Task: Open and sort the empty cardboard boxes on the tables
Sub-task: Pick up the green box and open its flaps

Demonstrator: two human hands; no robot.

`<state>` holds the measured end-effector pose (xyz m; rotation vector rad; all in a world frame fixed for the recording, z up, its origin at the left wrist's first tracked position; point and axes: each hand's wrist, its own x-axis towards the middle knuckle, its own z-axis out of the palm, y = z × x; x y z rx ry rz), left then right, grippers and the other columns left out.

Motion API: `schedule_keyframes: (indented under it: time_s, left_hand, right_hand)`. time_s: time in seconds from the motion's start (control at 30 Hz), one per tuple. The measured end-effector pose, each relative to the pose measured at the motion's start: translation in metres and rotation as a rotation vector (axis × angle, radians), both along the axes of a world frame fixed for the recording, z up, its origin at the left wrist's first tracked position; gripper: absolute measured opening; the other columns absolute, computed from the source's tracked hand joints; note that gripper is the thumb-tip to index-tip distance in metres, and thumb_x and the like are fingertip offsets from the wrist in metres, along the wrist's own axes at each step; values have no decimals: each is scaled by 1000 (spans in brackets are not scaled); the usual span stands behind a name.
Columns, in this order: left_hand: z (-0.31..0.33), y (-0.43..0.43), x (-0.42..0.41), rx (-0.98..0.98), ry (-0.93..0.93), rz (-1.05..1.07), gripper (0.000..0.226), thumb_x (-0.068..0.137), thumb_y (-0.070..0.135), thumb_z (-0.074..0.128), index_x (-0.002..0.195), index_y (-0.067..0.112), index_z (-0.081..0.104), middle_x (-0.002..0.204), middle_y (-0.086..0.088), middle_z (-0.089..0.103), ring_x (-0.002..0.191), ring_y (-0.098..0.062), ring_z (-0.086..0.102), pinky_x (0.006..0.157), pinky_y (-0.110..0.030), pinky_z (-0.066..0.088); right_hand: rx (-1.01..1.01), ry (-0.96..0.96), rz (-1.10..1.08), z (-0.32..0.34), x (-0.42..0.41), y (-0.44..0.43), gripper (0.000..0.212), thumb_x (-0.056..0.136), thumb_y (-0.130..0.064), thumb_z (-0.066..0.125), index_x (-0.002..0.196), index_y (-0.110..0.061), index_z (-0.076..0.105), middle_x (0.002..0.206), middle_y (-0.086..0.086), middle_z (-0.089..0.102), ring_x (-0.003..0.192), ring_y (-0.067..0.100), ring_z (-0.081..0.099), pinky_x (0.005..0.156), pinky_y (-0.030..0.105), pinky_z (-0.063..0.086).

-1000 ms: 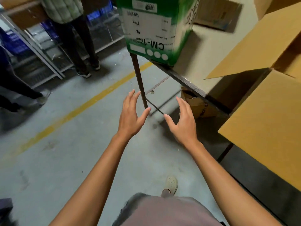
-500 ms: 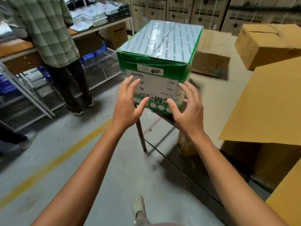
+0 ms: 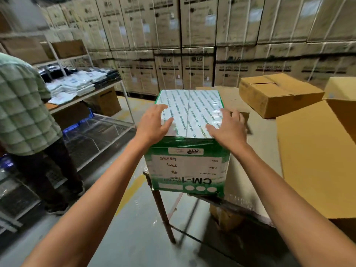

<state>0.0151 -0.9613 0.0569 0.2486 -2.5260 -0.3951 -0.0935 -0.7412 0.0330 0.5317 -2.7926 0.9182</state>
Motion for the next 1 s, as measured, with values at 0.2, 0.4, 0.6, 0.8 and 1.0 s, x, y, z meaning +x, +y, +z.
schedule_keyframes:
  time_s: [0.2, 0.4, 0.6, 0.8, 1.0]
  left_hand:
    - [-21, 22, -42, -101, -321, -112, 63, 95, 67, 39, 137, 21, 52, 140, -3, 54, 131, -30, 47, 109, -52, 35]
    - [-24, -5, -17, -49, -273, -192, 75, 87, 75, 41, 141, 26, 54, 151, 2, 48, 140, -21, 40, 111, -43, 36]
    - [-31, -50, 20, 162, -86, -277, 55, 85, 58, 57, 120, 19, 72, 132, 4, 65, 125, -11, 58, 105, -43, 48]
    - [-39, -5, 28, -189, 254, -296, 49, 101, 45, 44, 79, 10, 70, 84, -6, 69, 71, -27, 64, 57, -43, 51]
    - [-53, 56, 28, -449, 37, -312, 79, 87, 82, 21, 115, 20, 60, 118, -5, 61, 104, -27, 55, 83, -41, 41]
  right_hand:
    - [73, -146, -26, -14, -9, -10, 77, 88, -71, 45, 150, -27, 31, 137, 12, 48, 113, 34, 57, 80, 39, 45]
    - [-171, -106, 56, -23, 35, -1, 50, 102, -46, 42, 149, -29, 38, 141, 4, 53, 116, 26, 56, 79, 30, 37]
    - [-596, -164, -92, -55, 67, -9, 18, 103, -32, 47, 107, -19, 59, 96, -3, 66, 87, 18, 62, 58, 22, 37]
    - [-576, -325, -200, -113, 73, -23, 32, 107, -28, 38, 123, -3, 49, 123, 18, 57, 113, 33, 55, 85, 38, 44]
    - [-525, -762, -287, -248, 84, -20, 47, 99, -38, 46, 134, -7, 52, 135, 16, 56, 122, 34, 56, 101, 42, 48]
